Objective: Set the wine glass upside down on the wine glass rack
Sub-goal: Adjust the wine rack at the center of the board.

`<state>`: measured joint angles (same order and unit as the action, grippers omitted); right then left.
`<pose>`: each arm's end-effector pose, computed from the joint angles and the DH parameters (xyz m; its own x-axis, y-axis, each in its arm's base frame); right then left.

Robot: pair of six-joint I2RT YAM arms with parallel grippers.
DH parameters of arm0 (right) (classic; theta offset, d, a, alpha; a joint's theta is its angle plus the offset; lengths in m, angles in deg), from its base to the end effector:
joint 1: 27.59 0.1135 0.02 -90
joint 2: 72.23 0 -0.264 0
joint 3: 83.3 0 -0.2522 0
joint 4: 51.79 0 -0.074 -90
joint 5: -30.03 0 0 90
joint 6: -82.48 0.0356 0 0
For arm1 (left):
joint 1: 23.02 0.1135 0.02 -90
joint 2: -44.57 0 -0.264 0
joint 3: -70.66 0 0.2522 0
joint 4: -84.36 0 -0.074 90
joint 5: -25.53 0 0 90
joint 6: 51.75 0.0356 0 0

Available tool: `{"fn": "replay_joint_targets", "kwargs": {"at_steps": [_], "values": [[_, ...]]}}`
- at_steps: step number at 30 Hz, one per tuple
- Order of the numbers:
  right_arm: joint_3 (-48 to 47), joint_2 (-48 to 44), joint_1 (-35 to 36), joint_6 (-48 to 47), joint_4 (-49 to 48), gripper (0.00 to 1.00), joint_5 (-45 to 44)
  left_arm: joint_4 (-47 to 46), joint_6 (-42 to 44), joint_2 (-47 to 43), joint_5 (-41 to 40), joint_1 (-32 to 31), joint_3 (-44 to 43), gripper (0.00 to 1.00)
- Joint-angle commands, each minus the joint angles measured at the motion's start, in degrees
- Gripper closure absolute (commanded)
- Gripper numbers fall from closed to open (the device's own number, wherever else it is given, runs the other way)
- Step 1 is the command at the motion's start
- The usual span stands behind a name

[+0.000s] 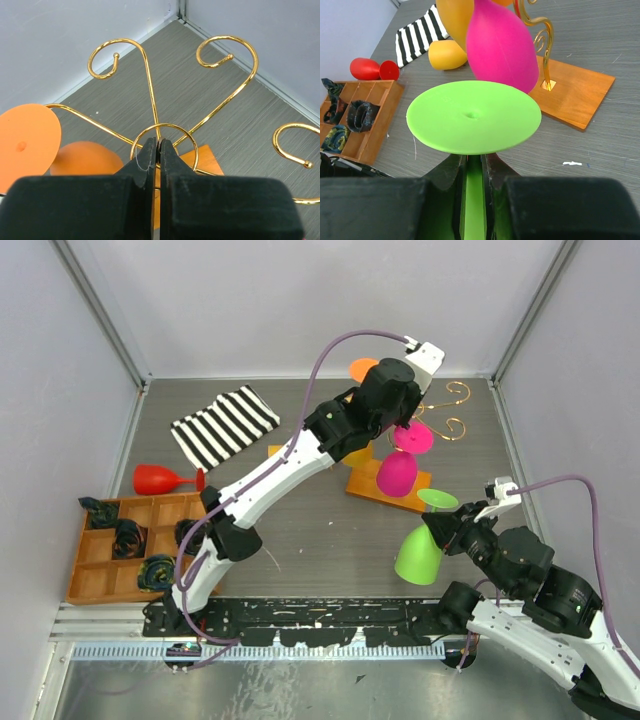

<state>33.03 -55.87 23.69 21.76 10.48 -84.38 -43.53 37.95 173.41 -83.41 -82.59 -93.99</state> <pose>0.0368 0.0224 0.3458 -0.3662 0.2553 -0.8949 -0.3229 0.8670 0.3794 0.2599 -0.4196 0.4365 -0.1456 0.2381 -0.9603 0.6570 0.7489 0.0861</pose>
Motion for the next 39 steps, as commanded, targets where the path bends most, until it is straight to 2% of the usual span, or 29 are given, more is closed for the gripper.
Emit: {"fn": "replay_joint_targets", "kwargs": {"at_steps": [1,13,20,29,39], "values": [[-0.3,-0.9,0.2,0.7,-2.9,0.99,-1.1,-1.3,-1.1,2.1,-1.2,-0.2,-1.8,0.92],[-0.3,-1.3,0.2,0.6,-2.7,0.99,-1.2,-1.5,-1.6,2.8,-1.2,-0.2,-1.3,0.73],[-0.3,-1.5,0.2,0.6,-2.7,0.99,-1.2,-1.8,-1.7,3.0,-1.2,-0.2,-1.0,0.73],[-0.3,-1.6,0.2,0.7,-2.6,0.99,-1.3,-2.2,-1.0,2.5,-1.4,-0.2,-0.6,1.0],[-0.3,-1.2,0.2,0.6,-2.7,0.99,-1.4,-2.2,2.4,-0.8,0.7,-0.2,0.5,1.0]]}}
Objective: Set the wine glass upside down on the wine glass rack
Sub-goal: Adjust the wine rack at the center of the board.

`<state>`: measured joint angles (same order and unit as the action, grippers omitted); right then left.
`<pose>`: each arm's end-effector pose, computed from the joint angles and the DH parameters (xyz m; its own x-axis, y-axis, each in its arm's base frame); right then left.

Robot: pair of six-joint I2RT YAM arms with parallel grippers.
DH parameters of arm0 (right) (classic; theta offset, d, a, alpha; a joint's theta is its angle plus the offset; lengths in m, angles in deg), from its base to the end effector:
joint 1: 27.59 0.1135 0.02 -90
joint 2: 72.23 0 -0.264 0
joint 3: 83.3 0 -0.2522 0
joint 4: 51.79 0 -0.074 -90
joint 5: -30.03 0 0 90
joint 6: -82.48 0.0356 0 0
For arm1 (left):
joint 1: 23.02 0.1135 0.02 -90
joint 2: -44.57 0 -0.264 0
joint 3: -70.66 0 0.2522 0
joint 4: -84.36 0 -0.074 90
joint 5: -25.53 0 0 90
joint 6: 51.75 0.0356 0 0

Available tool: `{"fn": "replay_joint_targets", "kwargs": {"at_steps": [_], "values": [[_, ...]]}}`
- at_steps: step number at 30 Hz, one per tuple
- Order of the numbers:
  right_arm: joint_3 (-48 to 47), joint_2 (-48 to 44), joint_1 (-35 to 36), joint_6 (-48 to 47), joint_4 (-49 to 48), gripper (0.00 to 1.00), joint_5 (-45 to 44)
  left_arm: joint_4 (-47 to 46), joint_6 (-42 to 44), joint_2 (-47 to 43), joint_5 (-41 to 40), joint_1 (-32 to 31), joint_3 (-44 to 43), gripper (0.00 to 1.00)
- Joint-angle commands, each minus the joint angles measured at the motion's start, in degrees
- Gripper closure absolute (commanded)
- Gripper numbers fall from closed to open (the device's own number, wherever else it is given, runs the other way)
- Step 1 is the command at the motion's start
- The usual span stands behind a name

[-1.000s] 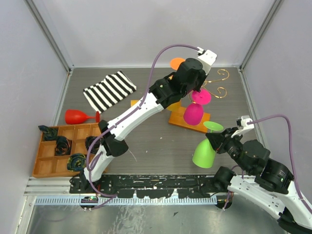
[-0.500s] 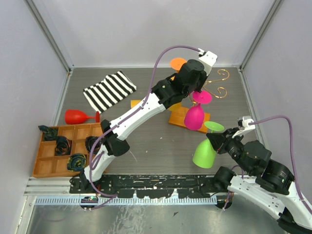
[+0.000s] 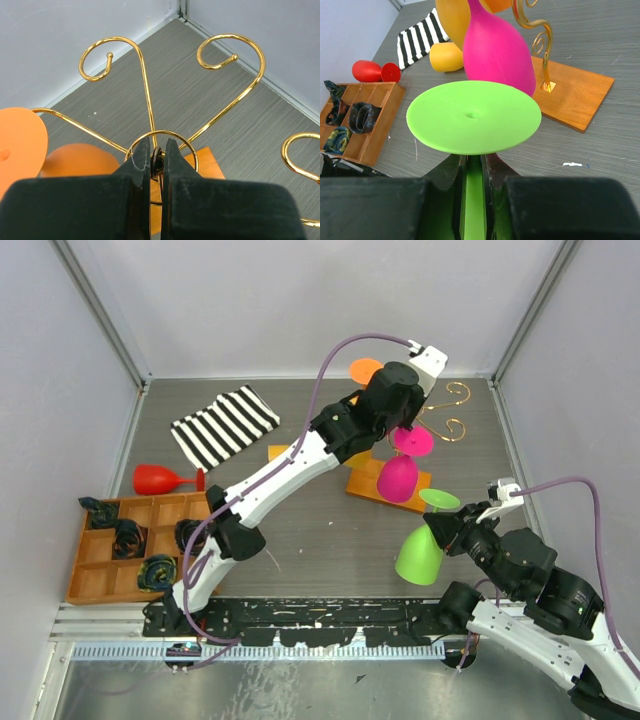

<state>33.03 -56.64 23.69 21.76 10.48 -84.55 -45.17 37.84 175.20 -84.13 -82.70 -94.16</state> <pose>0.0349 0.0199 0.3460 -0.3574 0.2653 -0.8955 -0.3238 0.8641 0.3852 0.2646 -0.4288 0.4254 -0.1462 0.2366 -0.9606 0.6488 0.7559 0.0874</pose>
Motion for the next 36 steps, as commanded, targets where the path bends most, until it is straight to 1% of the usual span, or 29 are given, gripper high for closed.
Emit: {"fn": "replay_joint_targets", "kwargs": {"at_steps": [1,12,36], "values": [[-0.3,-0.4,0.2,0.7,-2.8,0.99,-1.2,-0.3,3.0,-3.1,1.6,0.0,0.7,1.0],[-0.4,0.0,0.2,0.6,-2.8,0.99,-1.1,1.4,5.4,-6.5,3.0,0.5,0.3,1.0],[-0.3,0.1,0.2,0.6,-2.8,0.99,-1.3,1.9,7.2,-9.0,4.5,0.8,-4.0,1.0]]}}
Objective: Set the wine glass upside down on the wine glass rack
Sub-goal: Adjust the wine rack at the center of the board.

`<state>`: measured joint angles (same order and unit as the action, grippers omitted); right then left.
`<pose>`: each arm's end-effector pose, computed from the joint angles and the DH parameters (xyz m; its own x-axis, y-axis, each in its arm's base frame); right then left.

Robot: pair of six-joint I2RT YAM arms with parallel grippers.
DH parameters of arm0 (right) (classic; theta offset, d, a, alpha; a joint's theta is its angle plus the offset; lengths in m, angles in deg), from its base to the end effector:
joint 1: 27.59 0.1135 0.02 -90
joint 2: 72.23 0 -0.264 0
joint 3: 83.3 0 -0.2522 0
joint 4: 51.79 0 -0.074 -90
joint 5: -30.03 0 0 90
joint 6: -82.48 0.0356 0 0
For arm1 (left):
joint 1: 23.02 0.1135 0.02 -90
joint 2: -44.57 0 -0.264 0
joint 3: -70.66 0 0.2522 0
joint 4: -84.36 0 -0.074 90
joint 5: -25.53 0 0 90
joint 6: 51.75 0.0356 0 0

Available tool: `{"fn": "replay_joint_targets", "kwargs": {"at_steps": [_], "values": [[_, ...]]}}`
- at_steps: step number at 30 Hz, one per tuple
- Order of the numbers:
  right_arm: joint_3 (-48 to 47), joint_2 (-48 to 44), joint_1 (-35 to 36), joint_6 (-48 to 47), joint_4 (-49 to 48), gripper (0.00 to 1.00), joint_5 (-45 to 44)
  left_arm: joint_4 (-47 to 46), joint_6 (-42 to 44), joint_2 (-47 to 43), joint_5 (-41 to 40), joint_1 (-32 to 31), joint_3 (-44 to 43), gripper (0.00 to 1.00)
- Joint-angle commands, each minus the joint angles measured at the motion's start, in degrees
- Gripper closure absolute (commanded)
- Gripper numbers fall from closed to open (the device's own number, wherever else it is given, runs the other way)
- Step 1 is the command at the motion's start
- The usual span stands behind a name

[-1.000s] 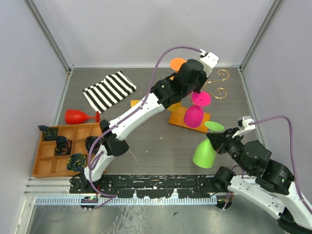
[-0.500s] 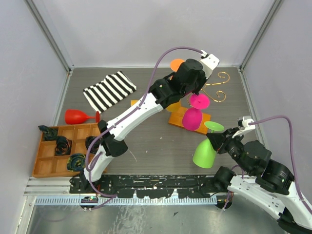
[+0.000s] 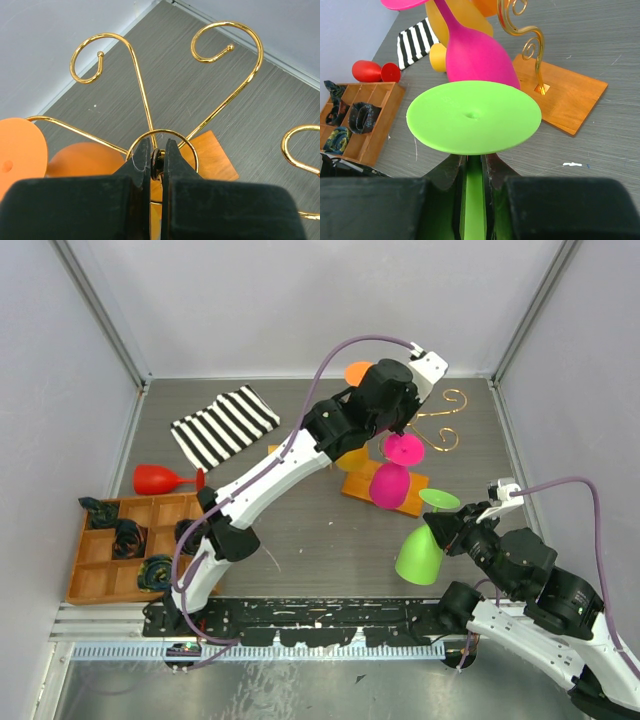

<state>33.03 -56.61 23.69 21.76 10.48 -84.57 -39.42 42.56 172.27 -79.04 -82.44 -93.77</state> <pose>0.0350 0.0199 0.3460 -0.3575 0.2650 -0.8955 -0.3235 0.8644 0.3849 0.2549 -0.4137 0.4370 -0.1157 0.3388 -0.9337 0.7233 0.6730 0.1545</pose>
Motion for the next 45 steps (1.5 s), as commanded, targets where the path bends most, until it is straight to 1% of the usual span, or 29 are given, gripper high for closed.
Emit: {"fn": "replay_joint_targets", "kwargs": {"at_steps": [1,11,26,33,45], "values": [[-0.2,0.0,0.2,0.6,-2.8,0.99,-1.3,-3.9,2.4,-6.0,-0.4,0.5,-4.7,1.0],[-0.2,0.2,0.2,0.6,-2.8,0.99,-1.4,-4.3,2.3,-7.0,-0.1,0.5,-4.9,1.0],[-0.2,0.4,0.2,0.6,-2.8,0.99,-1.3,-3.6,1.3,-11.1,0.1,0.5,-3.7,1.0],[-0.2,0.3,0.2,0.7,-2.8,0.99,-1.4,-1.8,-0.3,-14.1,-0.5,0.5,0.2,1.0],[-0.1,0.4,0.2,0.7,-2.9,0.99,-1.3,-3.5,-1.7,-20.7,-1.2,0.5,12.4,1.0]]}}
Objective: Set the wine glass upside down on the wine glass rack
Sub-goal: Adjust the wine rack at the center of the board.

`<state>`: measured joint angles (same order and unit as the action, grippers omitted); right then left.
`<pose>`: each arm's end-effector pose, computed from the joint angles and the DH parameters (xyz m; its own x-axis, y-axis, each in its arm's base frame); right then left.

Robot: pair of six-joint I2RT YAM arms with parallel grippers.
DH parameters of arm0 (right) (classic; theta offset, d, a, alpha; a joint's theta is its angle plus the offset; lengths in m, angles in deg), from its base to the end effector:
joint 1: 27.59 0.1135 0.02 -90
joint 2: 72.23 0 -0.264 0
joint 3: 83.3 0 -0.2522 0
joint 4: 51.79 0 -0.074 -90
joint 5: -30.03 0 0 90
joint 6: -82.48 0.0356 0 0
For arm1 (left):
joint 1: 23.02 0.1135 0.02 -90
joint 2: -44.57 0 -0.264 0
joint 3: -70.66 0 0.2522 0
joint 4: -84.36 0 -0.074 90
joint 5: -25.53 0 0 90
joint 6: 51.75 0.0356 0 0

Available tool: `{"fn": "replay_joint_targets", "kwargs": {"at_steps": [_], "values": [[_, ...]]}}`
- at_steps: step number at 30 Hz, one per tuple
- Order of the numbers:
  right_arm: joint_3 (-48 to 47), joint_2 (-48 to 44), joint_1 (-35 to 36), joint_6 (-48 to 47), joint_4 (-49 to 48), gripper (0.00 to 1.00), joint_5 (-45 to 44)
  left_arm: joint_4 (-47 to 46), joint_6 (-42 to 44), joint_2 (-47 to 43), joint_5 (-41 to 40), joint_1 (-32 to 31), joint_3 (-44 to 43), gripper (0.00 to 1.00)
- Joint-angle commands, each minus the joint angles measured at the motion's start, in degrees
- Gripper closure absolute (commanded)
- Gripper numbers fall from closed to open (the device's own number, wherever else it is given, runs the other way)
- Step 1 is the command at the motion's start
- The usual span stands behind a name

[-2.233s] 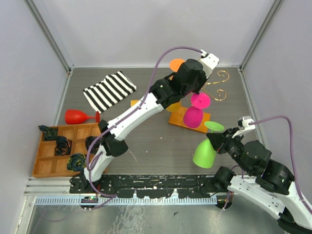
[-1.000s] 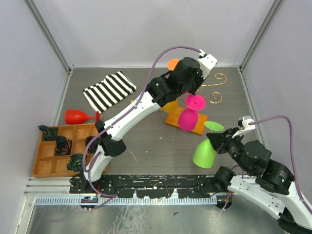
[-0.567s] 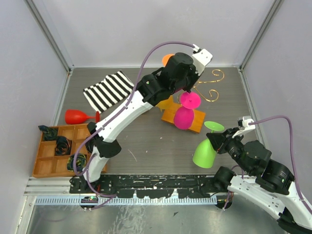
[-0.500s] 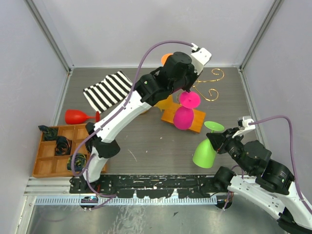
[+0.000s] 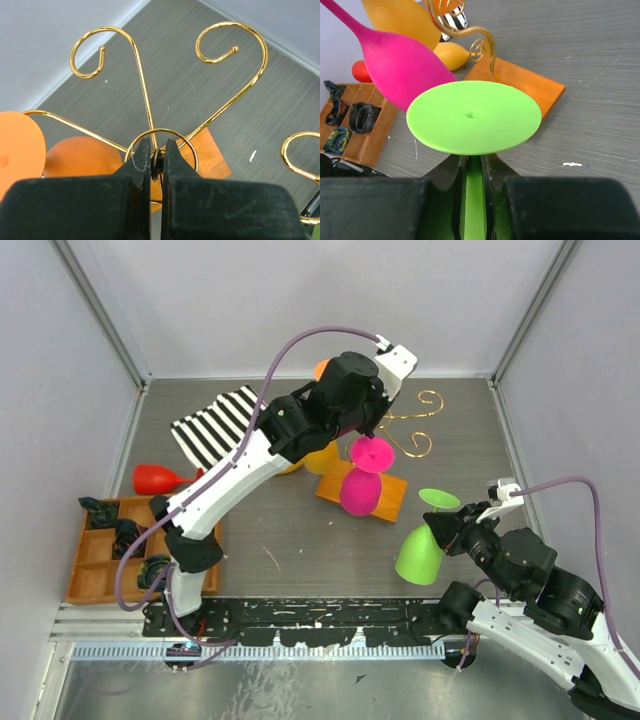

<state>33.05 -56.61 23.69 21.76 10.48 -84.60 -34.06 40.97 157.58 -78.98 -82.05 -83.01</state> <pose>0.0350 0.0200 0.3459 -0.3575 0.2648 -0.8956 -0.3230 0.8647 0.3846 0.2216 -0.3520 0.4821 -0.1499 0.3390 -0.9288 0.7176 0.6835 0.1337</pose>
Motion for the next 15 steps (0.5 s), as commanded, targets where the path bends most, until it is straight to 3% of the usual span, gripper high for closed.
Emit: {"fn": "replay_joint_targets", "kwargs": {"at_steps": [1,15], "values": [[-0.2,0.4,0.2,0.7,-2.9,0.99,-1.3,-9.2,-0.2,-6.5,-1.2,0.1,2.6,1.0],[-0.2,0.6,0.2,0.7,-2.8,0.99,-1.2,-11.9,-0.3,-11.6,-1.5,0.5,12.4,1.0]]}}
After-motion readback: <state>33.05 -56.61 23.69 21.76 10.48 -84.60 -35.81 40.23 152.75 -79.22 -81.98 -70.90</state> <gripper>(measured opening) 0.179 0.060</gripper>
